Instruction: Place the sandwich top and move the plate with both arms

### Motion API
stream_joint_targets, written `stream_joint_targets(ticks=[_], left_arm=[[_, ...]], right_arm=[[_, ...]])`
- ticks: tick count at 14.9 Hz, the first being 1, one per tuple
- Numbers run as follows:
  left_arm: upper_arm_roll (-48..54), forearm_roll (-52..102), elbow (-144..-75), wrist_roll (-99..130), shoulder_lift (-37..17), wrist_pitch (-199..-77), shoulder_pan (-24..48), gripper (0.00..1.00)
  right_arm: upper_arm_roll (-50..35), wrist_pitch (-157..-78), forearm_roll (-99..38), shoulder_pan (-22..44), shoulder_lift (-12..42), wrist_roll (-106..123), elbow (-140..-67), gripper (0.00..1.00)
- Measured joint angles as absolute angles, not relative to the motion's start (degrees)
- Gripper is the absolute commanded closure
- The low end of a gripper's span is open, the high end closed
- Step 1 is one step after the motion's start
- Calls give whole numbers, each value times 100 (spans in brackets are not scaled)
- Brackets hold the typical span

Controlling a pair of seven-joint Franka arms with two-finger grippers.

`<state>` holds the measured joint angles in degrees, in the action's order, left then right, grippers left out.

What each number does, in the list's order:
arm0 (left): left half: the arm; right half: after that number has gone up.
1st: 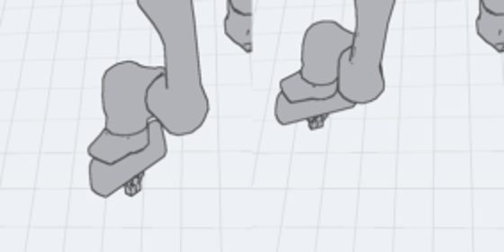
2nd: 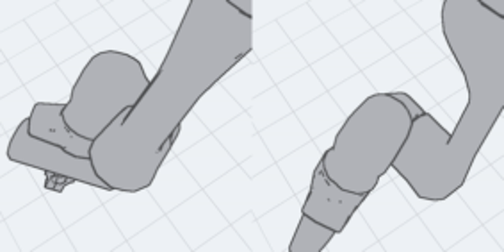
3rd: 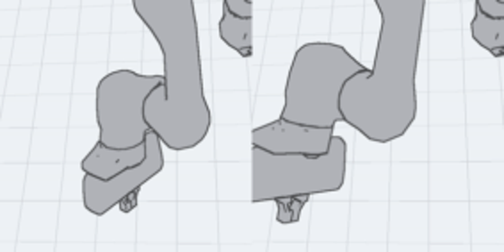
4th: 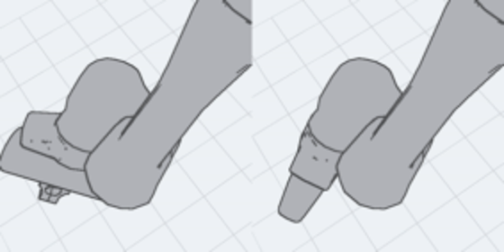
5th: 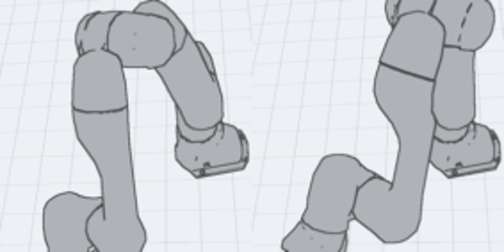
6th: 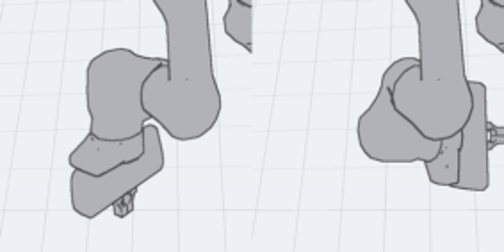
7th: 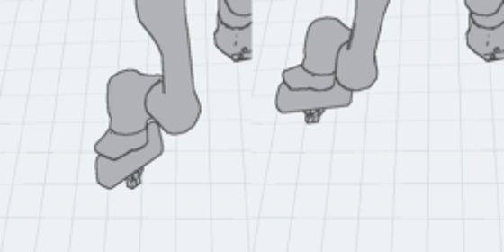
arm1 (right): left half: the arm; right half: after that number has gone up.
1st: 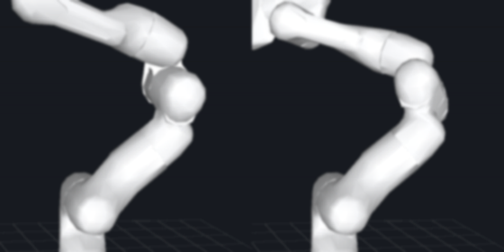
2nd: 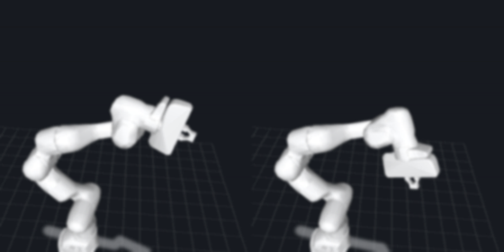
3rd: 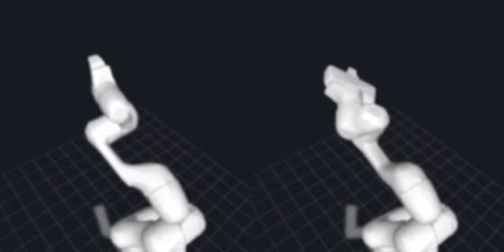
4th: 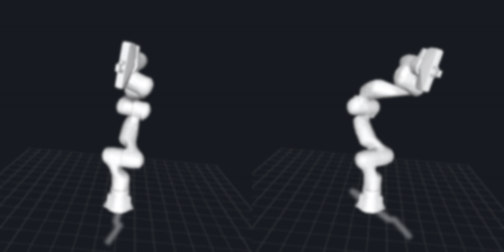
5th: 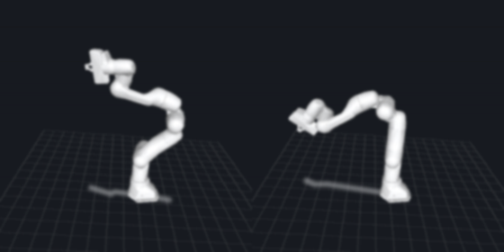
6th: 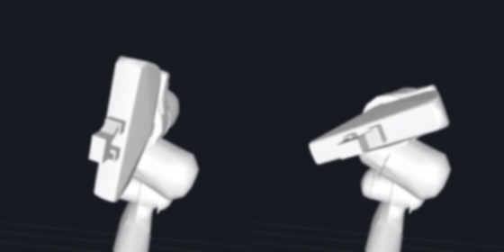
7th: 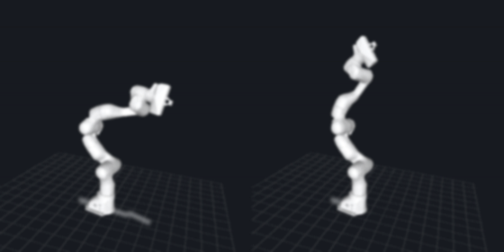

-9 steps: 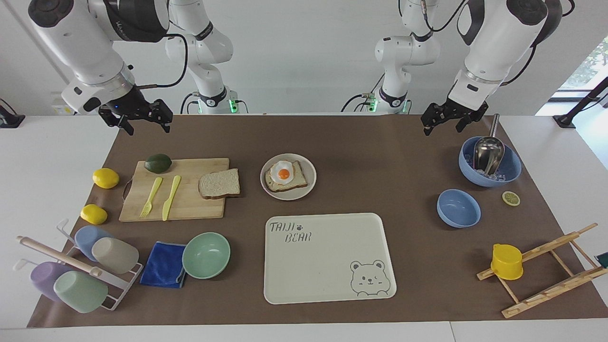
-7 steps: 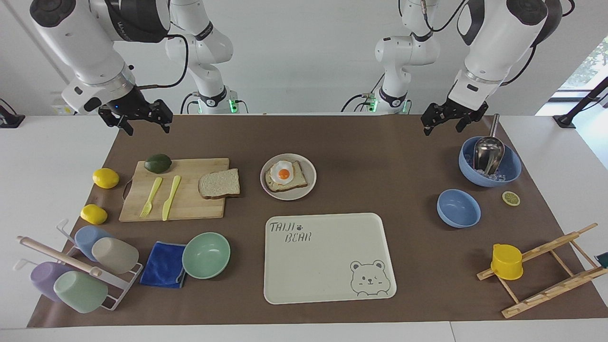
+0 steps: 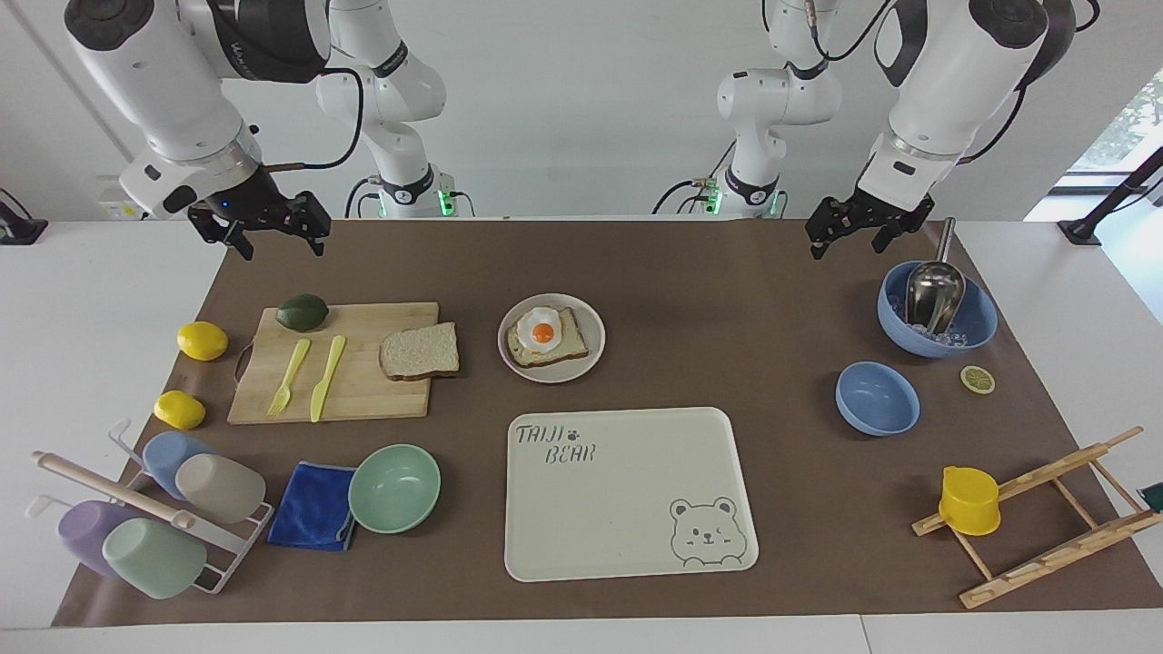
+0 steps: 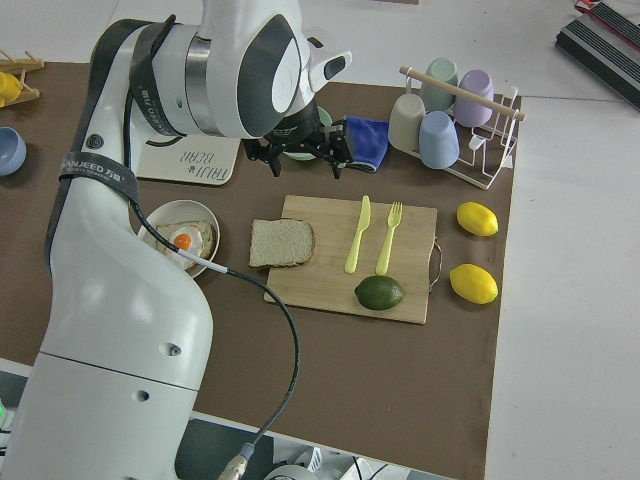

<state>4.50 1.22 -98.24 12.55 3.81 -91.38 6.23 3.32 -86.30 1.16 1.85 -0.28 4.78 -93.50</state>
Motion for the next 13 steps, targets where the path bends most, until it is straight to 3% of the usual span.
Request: stream_joint_targets(ticks=[5,10,13], left_arm=[[450,122,-9825,1255,381,-9138,623,0],[453,122,-9825,1255,381,-9138,623,0],[455,122,-9825,1255,381,-9138,624,0]], right_arm=[[321,-8947,189,311,-10,457,-9508,0],[272,-8958,1809,1366,307,-475,-9758,0],[266,-8963,2301,1673,604,-828,-9945,0]])
